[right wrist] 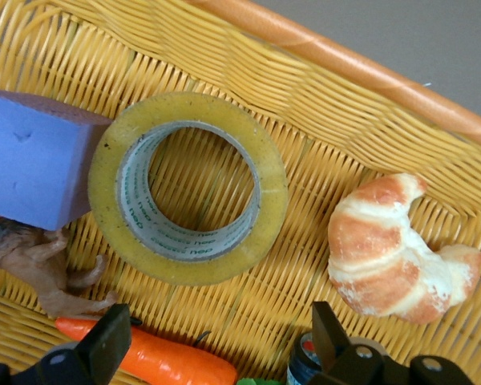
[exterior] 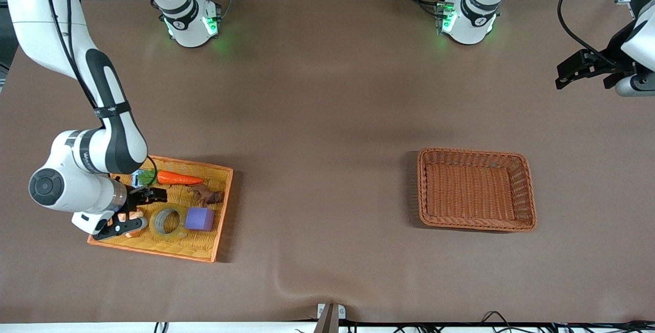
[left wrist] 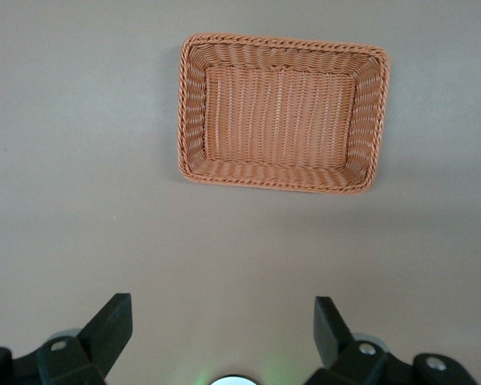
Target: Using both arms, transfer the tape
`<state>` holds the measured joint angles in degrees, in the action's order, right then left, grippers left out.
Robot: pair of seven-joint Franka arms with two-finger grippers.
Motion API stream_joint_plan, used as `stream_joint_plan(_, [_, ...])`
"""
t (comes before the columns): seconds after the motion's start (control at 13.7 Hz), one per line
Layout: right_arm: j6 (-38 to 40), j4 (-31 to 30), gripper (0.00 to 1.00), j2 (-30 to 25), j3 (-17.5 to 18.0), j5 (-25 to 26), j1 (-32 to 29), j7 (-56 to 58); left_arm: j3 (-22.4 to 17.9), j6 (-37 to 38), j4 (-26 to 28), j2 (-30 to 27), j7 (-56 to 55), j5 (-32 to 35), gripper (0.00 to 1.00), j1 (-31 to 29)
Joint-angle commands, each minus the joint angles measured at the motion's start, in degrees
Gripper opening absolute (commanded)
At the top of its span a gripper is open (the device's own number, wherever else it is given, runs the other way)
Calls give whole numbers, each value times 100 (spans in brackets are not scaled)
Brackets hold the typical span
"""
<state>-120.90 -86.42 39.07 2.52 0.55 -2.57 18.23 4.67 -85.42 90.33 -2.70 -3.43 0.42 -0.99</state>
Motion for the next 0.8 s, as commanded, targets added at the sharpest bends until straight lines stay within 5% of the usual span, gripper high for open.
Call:
stream_joint_plan(0.0, [49, 214, 100, 197, -33, 130, 28, 652, 25, -45, 46, -72, 115, 11, 100, 3])
stream_joint_plan(0.36, [-92, 310, 100, 241, -33, 112, -25, 1832, 34, -45, 37, -64, 115, 2, 100, 11])
stream_joint_plan(0.73, [48, 416, 100, 171, -59, 121, 45, 1851, 34, -54, 37, -37, 115, 2, 100, 3])
